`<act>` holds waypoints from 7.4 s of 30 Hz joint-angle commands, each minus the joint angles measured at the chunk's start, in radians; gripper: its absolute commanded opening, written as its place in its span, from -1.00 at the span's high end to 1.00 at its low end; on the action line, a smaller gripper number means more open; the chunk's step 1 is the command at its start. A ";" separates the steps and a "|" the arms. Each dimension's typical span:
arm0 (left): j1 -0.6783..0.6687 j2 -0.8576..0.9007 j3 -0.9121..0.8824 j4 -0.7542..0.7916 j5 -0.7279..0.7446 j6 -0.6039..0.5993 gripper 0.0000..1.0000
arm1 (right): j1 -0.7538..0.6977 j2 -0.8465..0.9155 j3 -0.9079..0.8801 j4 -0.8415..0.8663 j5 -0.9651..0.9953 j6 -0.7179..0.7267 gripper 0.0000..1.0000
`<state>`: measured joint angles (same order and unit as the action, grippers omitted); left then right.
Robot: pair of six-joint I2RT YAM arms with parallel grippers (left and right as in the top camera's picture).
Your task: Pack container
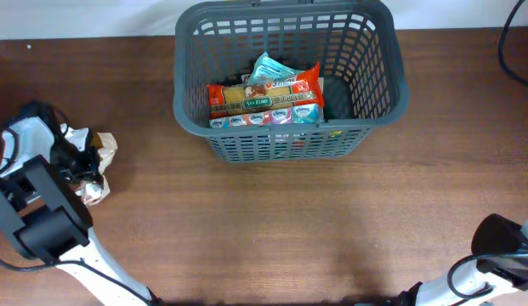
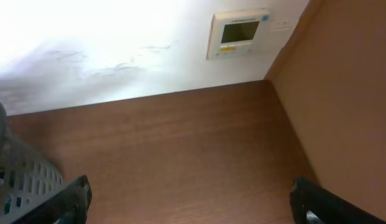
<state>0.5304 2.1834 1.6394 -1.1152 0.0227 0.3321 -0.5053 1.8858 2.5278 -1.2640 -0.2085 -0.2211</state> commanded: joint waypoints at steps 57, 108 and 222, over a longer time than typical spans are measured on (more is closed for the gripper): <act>-0.733 -0.259 1.249 -0.394 -0.155 0.129 -0.96 | -0.004 0.001 -0.002 0.003 -0.005 0.002 -0.98; -0.328 -0.601 0.872 -0.451 -0.162 -0.032 -0.99 | 0.190 -0.125 -0.005 -0.005 -0.005 0.002 -0.98; -0.507 -2.143 -1.631 1.039 -0.093 -0.451 -0.99 | 0.466 -1.880 -2.425 0.927 -0.058 -0.006 -0.98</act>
<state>0.0288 0.0647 0.0166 -0.0746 -0.0784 -0.1108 -0.0494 0.0139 0.1101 -0.3367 -0.2565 -0.2245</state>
